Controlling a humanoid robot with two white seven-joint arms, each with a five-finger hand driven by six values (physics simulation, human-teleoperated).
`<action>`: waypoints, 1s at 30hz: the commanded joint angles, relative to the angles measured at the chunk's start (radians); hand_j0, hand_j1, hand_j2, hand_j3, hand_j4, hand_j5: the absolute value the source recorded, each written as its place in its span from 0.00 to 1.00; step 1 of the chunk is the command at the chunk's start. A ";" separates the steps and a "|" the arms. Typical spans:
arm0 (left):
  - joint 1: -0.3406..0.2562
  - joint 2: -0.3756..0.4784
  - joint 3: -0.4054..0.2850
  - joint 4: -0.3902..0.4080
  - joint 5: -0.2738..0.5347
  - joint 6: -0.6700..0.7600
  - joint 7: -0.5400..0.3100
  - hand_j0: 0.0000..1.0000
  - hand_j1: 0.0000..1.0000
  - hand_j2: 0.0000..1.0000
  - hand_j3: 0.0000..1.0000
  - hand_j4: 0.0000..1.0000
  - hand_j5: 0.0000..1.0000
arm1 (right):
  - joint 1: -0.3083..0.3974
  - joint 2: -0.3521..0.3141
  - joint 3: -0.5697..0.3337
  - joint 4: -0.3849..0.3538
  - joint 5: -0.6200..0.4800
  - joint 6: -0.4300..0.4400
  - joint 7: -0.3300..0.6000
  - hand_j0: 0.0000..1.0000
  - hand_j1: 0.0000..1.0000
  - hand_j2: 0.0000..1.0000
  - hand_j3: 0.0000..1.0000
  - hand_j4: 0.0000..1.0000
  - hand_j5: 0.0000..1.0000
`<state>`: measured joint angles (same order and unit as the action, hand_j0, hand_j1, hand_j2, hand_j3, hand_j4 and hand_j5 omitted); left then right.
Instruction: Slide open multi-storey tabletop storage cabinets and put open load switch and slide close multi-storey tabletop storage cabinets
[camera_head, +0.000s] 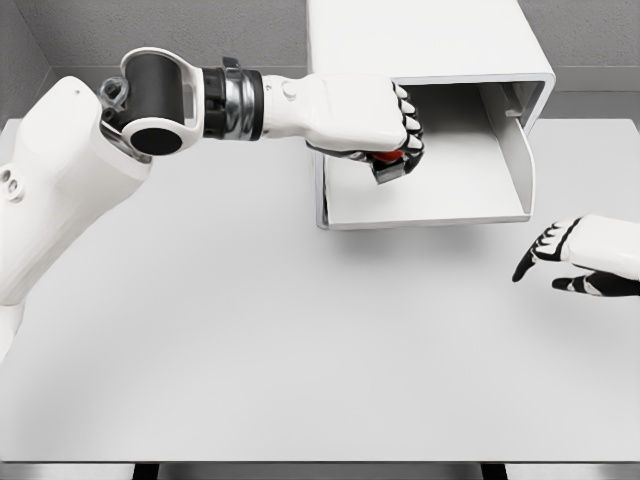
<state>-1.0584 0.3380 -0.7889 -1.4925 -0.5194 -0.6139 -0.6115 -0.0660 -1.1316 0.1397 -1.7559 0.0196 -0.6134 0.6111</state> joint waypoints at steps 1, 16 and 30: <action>0.000 -0.004 0.003 0.008 0.004 0.003 0.001 0.75 0.75 0.75 0.75 0.75 0.75 | 0.000 0.003 0.029 -0.001 -0.006 0.003 0.000 0.63 0.63 0.63 0.63 0.63 0.63; -0.034 0.038 0.007 0.000 0.213 0.003 0.001 1.00 1.00 1.00 1.00 1.00 1.00 | -0.112 0.027 0.092 -0.001 -0.010 0.003 0.000 0.64 0.64 0.64 0.64 0.64 0.64; 0.086 0.550 -0.055 -0.081 0.644 0.003 0.001 1.00 1.00 1.00 1.00 1.00 1.00 | -0.199 0.058 0.193 -0.001 -0.010 0.003 0.000 0.67 0.67 0.67 0.67 0.67 0.67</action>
<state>-0.9725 0.8571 -0.8145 -1.5861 0.1138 -0.6143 -0.6115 -0.2746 -1.0780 0.3089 -1.7562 0.0147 -0.6134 0.6112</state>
